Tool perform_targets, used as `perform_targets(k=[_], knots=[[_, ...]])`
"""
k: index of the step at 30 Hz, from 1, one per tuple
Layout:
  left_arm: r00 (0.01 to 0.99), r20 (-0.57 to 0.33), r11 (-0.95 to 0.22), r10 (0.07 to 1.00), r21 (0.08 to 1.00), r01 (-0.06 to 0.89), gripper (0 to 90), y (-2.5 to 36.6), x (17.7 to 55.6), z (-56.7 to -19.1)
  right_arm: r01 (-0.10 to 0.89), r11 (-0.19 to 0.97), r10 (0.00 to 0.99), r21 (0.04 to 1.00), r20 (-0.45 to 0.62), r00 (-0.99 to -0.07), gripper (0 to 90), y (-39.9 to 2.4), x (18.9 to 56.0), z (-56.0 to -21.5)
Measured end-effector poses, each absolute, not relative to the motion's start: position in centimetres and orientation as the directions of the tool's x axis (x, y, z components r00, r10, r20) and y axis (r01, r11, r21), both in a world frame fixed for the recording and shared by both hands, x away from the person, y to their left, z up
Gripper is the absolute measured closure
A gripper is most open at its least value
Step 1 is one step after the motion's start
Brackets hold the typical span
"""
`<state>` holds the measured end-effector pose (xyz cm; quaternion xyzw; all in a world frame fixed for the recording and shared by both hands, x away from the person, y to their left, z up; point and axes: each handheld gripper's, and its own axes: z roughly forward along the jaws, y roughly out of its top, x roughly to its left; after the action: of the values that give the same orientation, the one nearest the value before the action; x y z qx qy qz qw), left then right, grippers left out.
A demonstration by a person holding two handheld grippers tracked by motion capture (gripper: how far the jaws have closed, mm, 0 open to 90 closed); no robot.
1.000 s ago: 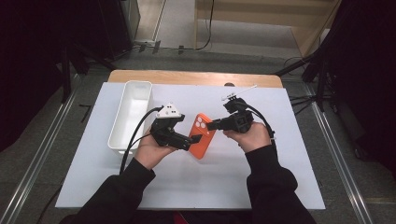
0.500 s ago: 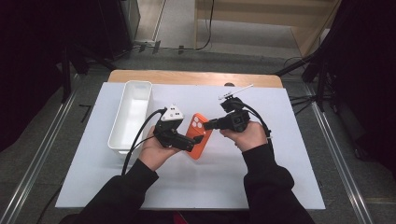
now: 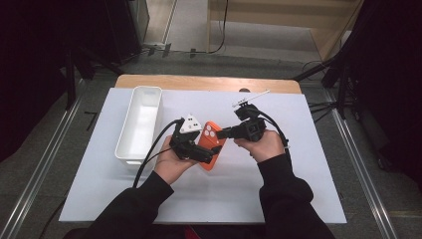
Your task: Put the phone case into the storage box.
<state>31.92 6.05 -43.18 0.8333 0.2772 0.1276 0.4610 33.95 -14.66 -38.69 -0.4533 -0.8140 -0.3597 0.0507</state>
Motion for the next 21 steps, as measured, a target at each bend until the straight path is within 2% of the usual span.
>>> perform_targets(k=[7, 21], knots=[[0.799, -0.082, -0.399, 0.596, 0.833, 0.384, 0.0, 5.4, 31.9, -43.6, 0.777, 0.326, 0.699, 0.538, 0.416, -0.582, 74.3, -14.6, 33.9, -38.7], [0.777, -0.065, -0.39, 0.626, 0.837, 0.384, 0.6, 4.7, 32.0, -43.7, 0.77, 0.329, 0.695, 0.547, 0.411, -0.59, 74.3, -14.4, 33.6, -38.5]])
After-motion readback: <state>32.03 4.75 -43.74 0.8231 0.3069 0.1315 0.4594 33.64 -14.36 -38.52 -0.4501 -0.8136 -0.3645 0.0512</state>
